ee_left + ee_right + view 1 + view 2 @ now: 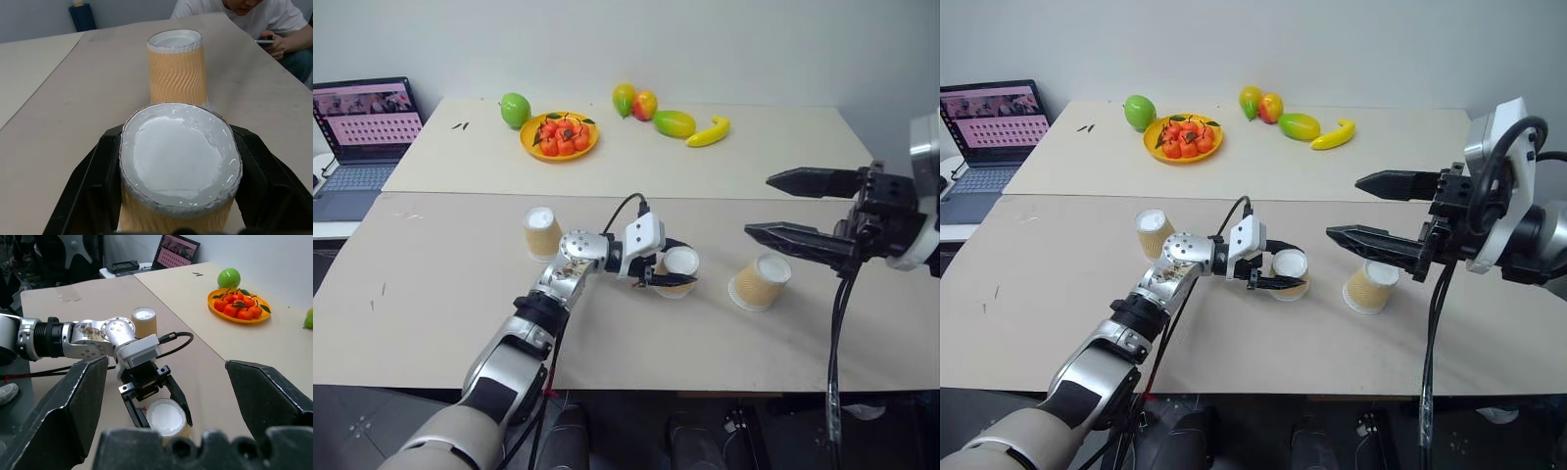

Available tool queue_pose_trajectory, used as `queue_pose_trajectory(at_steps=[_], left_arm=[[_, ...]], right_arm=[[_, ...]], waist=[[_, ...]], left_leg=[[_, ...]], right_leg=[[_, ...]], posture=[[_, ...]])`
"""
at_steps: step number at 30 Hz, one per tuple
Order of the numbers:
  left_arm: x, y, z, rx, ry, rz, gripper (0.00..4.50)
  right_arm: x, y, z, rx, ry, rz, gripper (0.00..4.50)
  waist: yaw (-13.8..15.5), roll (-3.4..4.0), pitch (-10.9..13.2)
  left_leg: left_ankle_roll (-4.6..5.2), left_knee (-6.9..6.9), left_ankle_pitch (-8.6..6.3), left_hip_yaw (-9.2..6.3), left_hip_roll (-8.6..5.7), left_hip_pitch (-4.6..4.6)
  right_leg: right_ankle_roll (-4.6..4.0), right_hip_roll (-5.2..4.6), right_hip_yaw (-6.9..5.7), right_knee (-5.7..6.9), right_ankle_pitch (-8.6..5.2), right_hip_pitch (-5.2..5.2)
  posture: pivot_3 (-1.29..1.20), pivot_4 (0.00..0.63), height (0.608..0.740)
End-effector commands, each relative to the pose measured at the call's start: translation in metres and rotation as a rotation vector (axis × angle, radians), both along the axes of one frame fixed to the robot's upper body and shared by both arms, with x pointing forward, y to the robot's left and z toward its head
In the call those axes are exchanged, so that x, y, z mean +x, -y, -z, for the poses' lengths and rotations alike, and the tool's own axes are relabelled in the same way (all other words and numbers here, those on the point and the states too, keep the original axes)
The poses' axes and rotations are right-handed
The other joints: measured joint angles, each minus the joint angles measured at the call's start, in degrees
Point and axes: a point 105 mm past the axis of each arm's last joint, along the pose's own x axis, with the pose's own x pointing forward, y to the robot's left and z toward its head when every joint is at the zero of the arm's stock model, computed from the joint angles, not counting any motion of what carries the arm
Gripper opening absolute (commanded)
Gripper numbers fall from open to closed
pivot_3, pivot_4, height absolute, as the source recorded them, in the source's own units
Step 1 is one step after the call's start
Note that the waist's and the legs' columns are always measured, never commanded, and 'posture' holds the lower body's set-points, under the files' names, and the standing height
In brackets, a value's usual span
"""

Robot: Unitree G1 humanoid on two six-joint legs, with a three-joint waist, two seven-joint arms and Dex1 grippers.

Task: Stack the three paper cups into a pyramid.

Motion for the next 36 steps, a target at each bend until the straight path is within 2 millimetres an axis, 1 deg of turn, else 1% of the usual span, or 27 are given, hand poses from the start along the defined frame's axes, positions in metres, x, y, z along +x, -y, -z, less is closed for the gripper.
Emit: queue_pose_trajectory(at_steps=[1,3,4,7,9,11,13,18,21,22,24,26,28,31,32,33,34,36], left_arm=[[0.006,-0.006,0.017,0.047,-0.033,-0.052,3.60],[0.007,-0.006,0.014,0.029,-0.039,-0.059,4.36],[0.007,-0.006,0.012,0.022,-0.042,-0.060,4.43],[0.007,-0.005,0.005,-0.005,-0.049,-0.058,4.43],[0.007,-0.005,-0.004,-0.035,-0.047,-0.060,4.43],[0.007,-0.003,-0.021,-0.086,-0.040,-0.065,4.43],[0.006,-0.003,-0.032,-0.111,-0.035,-0.067,4.43],[-0.001,-0.002,-0.066,-0.178,-0.013,-0.060,4.43],[-0.009,0.002,-0.103,-0.261,-0.011,-0.043,4.43],[-0.010,0.002,-0.113,-0.281,-0.009,-0.046,4.43],[-0.008,-0.004,-0.136,-0.319,0.003,-0.077,4.43],[-0.006,-0.017,-0.158,-0.349,0.009,-0.116,4.43],[-0.004,-0.035,-0.173,-0.356,0.019,-0.169,4.43],[-0.001,-0.078,-0.196,-0.364,0.034,-0.304,4.43],[-0.001,-0.086,-0.199,-0.363,0.034,-0.332,4.43],[0.001,-0.098,-0.201,-0.363,0.035,-0.385,4.43],[0.004,-0.114,-0.203,-0.363,0.034,-0.461,4.43],[0.006,-0.152,-0.199,-0.365,0.024,-0.622,4.43]], right_arm=[[-0.005,0.001,-0.011,-0.008,0.046,0.005,4.50],[-0.004,0.001,-0.011,-0.010,0.043,0.003,4.50],[-0.003,0.001,-0.010,-0.010,0.042,0.001,4.50],[-0.002,0.000,-0.011,-0.009,0.040,-0.008,4.50],[-0.001,-0.001,-0.011,-0.007,0.039,-0.014,4.50],[0.001,-0.002,-0.010,-0.006,0.037,-0.017,4.50],[0.002,-0.002,-0.010,-0.006,0.036,-0.018,4.50],[0.004,-0.004,-0.010,-0.004,0.038,-0.032,4.50],[0.006,-0.006,-0.010,-0.001,0.039,-0.041,4.50],[0.006,-0.006,-0.010,-0.002,0.040,-0.041,4.50],[0.006,-0.006,-0.009,-0.001,0.039,-0.046,4.50],[0.006,-0.007,-0.009,0.002,0.036,-0.056,4.50],[0.005,-0.008,-0.008,0.003,0.033,-0.067,4.50],[0.007,-0.009,-0.005,0.001,0.030,-0.088,4.50],[0.008,-0.009,-0.005,0.000,0.030,-0.091,4.50],[0.008,-0.009,-0.005,0.001,0.030,-0.098,4.50],[0.010,-0.010,-0.004,0.002,0.029,-0.107,4.50],[0.013,-0.013,-0.004,0.003,0.026,-0.137,4.50]], waist=[[-0.05,0.00,0.00],[-0.19,0.00,0.00],[-0.16,0.00,0.01],[0.00,0.00,0.01],[0.00,0.00,0.01],[0.02,0.00,0.01],[0.05,0.00,0.01],[-0.04,0.00,0.01],[-0.07,-0.01,0.02],[-0.06,-0.01,0.02],[-0.03,-0.02,0.02],[-0.06,-0.01,0.02],[-0.50,-0.01,0.01],[-1.36,0.00,0.02],[-1.59,0.01,0.03],[-1.59,0.01,0.03],[-1.56,-0.01,0.03],[-1.73,0.00,0.03]], left_leg=[[0.01,0.02,0.01,0.00,0.00,0.00],[0.02,0.01,0.02,0.01,0.00,-0.01],[0.02,-0.01,0.02,0.01,0.00,-0.05],[0.03,-0.01,0.02,0.00,-0.01,-0.20],[0.03,-0.03,0.02,0.00,-0.01,-0.21],[0.03,-0.04,0.02,-0.01,-0.01,-0.21],[0.03,-0.03,0.02,-0.01,-0.01,-0.21],[0.03,-0.03,0.02,-0.01,-0.01,-0.20],[0.03,-0.04,0.02,-0.01,-0.01,-0.20],[0.03,-0.02,0.02,-0.01,-0.01,-0.20],[0.03,-0.01,0.02,-0.01,-0.01,-0.20],[0.03,-0.02,0.02,-0.01,-0.01,-0.20],[0.03,-0.04,0.01,-0.01,-0.01,-0.19],[0.03,-0.11,0.02,-0.01,0.00,-0.12],[0.03,-0.12,0.02,-0.02,0.00,-0.11],[0.03,-0.11,0.02,-0.02,0.00,-0.11],[0.03,-0.10,0.02,-0.02,0.00,-0.12],[0.02,-0.07,0.02,-0.02,0.00,-0.12]], right_leg=[[0.01,0.00,0.00,0.00,0.01,0.01],[0.02,0.00,0.02,0.00,0.01,-0.03],[0.01,0.00,0.03,0.01,0.02,-0.08],[0.01,0.00,0.03,0.00,0.01,-0.18],[0.02,0.00,0.03,-0.02,0.01,-0.18],[0.02,0.00,0.03,-0.02,0.00,-0.18],[0.02,0.00,0.03,-0.02,0.00,-0.18],[0.02,0.00,0.03,-0.01,0.00,-0.18],[0.02,0.00,0.03,-0.02,0.00,-0.18],[0.03,0.00,0.03,-0.01,0.00,-0.18],[0.04,0.00,0.03,0.00,-0.01,-0.18],[0.05,0.00,0.03,-0.02,-0.01,-0.17],[0.06,0.00,0.03,-0.03,-0.02,-0.18],[0.05,0.01,0.03,0.01,-0.03,-0.18],[0.05,0.02,0.03,0.03,-0.04,-0.18],[0.05,0.02,0.03,0.04,-0.04,-0.18],[0.05,0.01,0.04,0.04,-0.04,-0.18],[0.06,0.01,0.04,0.03,-0.04,-0.17]], posture=[[0.00,0.150,0.732],[0.00,0.150,0.732],[0.00,0.150,0.732],[0.00,0.150,0.732],[0.00,0.150,0.732],[0.00,0.150,0.732],[0.00,0.150,0.732],[0.00,0.150,0.732],[0.00,0.150,0.732],[0.00,0.150,0.732],[0.00,0.150,0.732],[0.00,0.150,0.732],[0.00,0.150,0.732],[0.00,0.150,0.732],[0.00,0.150,0.732],[0.00,0.150,0.732],[0.00,0.150,0.732],[0.00,0.150,0.732]])
